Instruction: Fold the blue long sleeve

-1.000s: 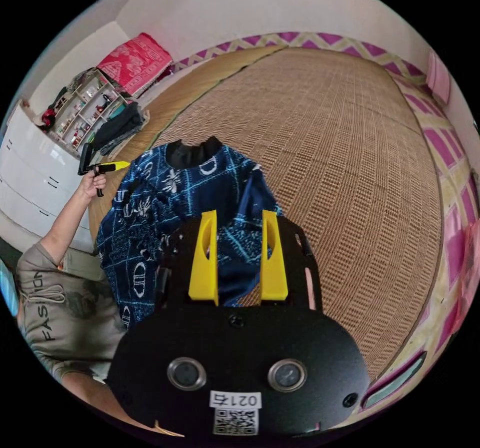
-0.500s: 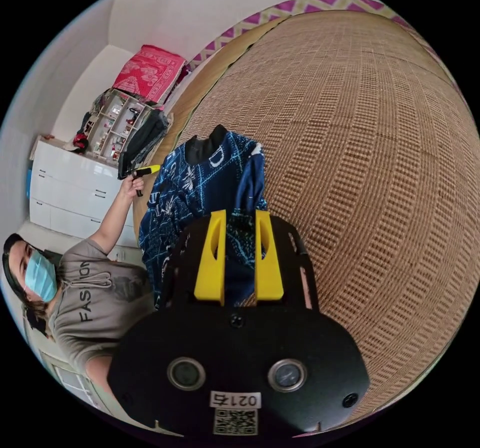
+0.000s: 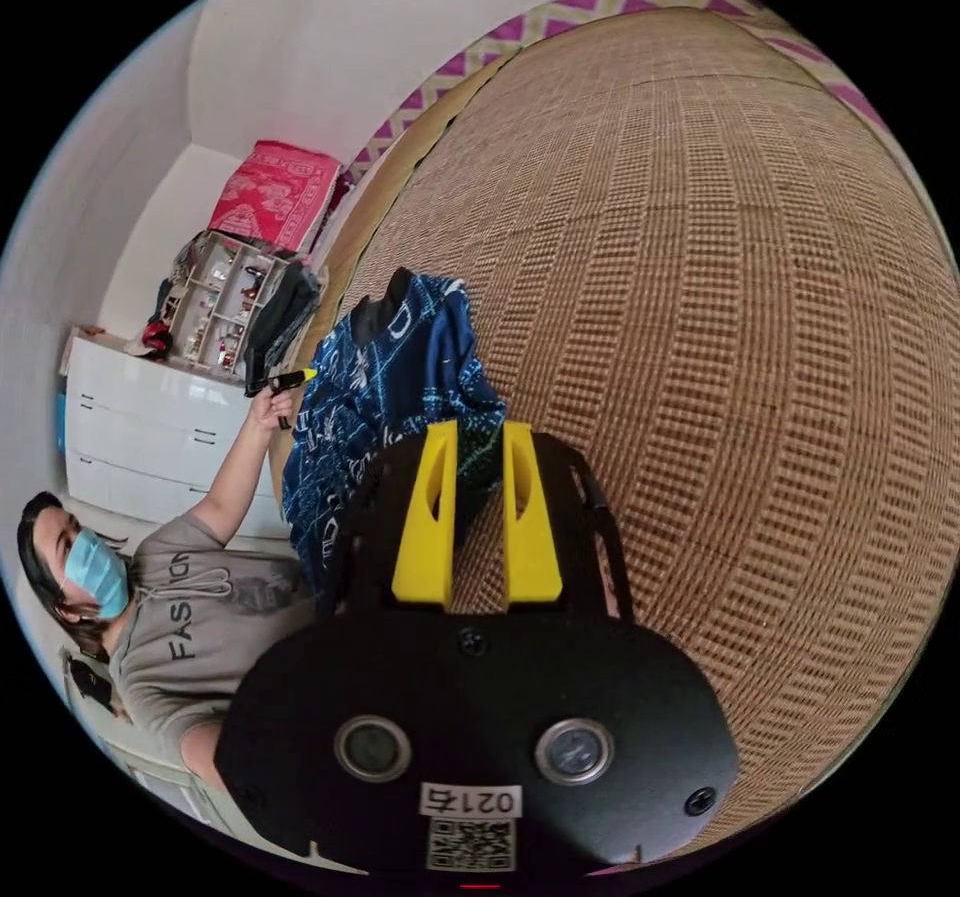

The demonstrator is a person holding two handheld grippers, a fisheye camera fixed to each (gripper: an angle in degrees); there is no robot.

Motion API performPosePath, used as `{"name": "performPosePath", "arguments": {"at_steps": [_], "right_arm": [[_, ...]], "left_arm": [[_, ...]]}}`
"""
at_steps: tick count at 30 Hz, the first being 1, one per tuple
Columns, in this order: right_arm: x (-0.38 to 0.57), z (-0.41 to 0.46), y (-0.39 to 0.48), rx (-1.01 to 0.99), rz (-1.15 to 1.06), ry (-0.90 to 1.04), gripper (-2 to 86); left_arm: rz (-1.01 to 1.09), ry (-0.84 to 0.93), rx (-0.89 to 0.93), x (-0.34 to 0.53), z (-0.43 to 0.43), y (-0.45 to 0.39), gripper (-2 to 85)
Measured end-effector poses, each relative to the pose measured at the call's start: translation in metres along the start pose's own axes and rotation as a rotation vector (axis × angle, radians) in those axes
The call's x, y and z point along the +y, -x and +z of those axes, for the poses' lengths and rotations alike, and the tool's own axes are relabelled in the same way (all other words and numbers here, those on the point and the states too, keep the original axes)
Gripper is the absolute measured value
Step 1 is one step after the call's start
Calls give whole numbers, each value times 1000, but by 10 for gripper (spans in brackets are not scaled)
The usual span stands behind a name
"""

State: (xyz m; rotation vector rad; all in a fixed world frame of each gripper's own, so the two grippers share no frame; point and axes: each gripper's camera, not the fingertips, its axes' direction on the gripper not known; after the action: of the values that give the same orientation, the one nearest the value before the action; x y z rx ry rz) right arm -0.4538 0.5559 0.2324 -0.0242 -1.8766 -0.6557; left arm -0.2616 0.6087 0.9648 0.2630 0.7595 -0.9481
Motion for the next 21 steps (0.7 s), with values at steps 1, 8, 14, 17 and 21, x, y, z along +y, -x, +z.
{"name": "performPosePath", "arguments": {"at_steps": [1, 8, 14, 17, 21], "right_arm": [[2, 3, -3, -25, 3, -12, 43], [-12, -3, 29, -84, -48, -147, 2], [-77, -22, 84, -40, -140, -156, 0], [-121, -16, 105, -19, -162, -158, 2], [-171, 19, 105, 31, -107, -170, 15]], "left_arm": [[-11, -4, 16, 0, 2, 4, 5], [25, -95, 84, 0, -30, 11, -9], [181, -111, -72, -50, -112, -48, -9], [170, -83, -146, -98, -136, -42, -8], [67, -110, -230, -159, -142, 4, -5]]}}
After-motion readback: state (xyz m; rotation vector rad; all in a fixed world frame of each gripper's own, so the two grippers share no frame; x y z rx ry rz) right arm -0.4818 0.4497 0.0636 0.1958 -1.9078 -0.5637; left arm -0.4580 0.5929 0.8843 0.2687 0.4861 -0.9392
